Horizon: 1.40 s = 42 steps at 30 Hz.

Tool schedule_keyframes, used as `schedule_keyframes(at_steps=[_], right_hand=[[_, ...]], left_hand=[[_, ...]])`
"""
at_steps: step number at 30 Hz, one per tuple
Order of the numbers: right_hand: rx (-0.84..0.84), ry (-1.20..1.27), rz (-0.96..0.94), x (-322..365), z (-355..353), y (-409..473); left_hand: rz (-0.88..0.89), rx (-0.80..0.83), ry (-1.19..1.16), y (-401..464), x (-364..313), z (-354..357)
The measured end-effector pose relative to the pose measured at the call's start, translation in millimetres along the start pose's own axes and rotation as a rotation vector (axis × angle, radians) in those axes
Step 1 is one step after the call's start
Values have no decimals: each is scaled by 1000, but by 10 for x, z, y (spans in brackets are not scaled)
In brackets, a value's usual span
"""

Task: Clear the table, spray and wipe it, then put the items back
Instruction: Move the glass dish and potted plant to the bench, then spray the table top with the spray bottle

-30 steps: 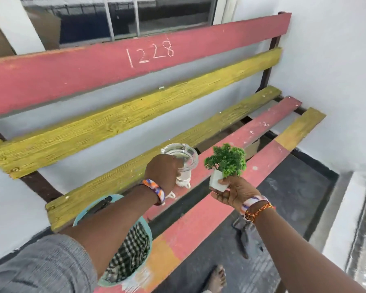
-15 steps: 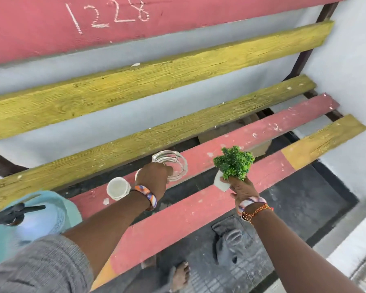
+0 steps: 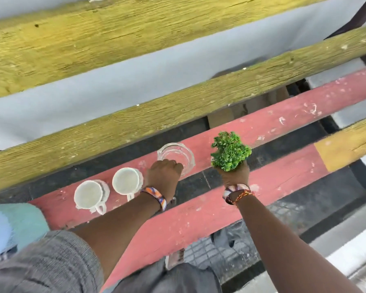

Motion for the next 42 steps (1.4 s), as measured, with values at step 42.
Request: schedule_keyframes(at_steps=[42], right_hand=[[429, -391, -324, 333, 755, -1692]], left_hand=[[-287, -133, -181, -2020, 907, -210]])
Point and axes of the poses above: each hand's wrist, its own y-axis towards the middle knuckle, its own z-axis out of the palm, x = y × z, the point moved 4 cm from there along y, towards the middle knuckle, and after that the axes turned 10 degrees about y, right-handed, at the moved point
